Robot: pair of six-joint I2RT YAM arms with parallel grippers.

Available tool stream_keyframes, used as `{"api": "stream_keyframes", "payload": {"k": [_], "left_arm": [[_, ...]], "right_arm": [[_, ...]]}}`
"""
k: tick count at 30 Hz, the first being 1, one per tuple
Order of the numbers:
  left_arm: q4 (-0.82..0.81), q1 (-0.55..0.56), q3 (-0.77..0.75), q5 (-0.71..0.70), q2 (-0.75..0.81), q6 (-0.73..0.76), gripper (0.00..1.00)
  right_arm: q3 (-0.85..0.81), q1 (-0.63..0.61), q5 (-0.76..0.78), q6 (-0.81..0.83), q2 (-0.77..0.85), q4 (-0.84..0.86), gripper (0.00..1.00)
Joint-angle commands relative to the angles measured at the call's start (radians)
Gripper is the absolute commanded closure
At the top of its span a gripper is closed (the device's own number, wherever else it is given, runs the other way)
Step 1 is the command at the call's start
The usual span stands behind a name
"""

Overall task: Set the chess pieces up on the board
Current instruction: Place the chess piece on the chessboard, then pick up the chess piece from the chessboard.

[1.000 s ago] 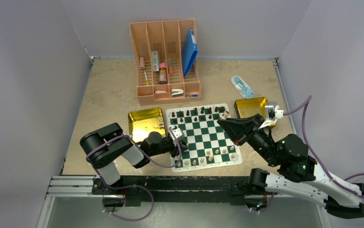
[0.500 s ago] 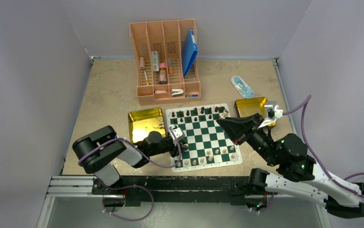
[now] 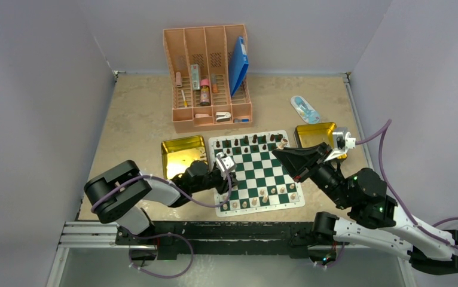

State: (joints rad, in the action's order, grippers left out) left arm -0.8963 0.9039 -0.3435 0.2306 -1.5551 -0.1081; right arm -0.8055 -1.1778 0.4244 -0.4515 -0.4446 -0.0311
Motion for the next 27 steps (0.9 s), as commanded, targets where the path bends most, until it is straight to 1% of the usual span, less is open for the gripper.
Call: {"api": "stream_keyframes", "payload": {"k": [1,6,10,23,27], "left_arm": [[0.059,0.014,-0.031,-0.002,0.033,0.031,0.70],[0.130,0.018,-0.065,0.006,0.055,0.039,0.67],[0.167,0.020,-0.092,0.014,0.068,0.037,0.62],[0.342,0.034,-0.160,-0.049,0.105,0.025,0.60],[0.405,0.045,-0.182,-0.050,0.106,0.027,0.60]], "right_arm": [[-0.032,-0.004,-0.006,0.014,0.005,0.054,0.90],[-0.026,-0.005,-0.010,0.011,0.008,0.052,0.90],[-0.024,-0.005,-0.011,0.008,0.009,0.051,0.90],[-0.026,-0.004,-0.015,0.011,0.008,0.049,0.90],[-0.027,-0.005,-0.021,0.013,0.008,0.051,0.90]]}}
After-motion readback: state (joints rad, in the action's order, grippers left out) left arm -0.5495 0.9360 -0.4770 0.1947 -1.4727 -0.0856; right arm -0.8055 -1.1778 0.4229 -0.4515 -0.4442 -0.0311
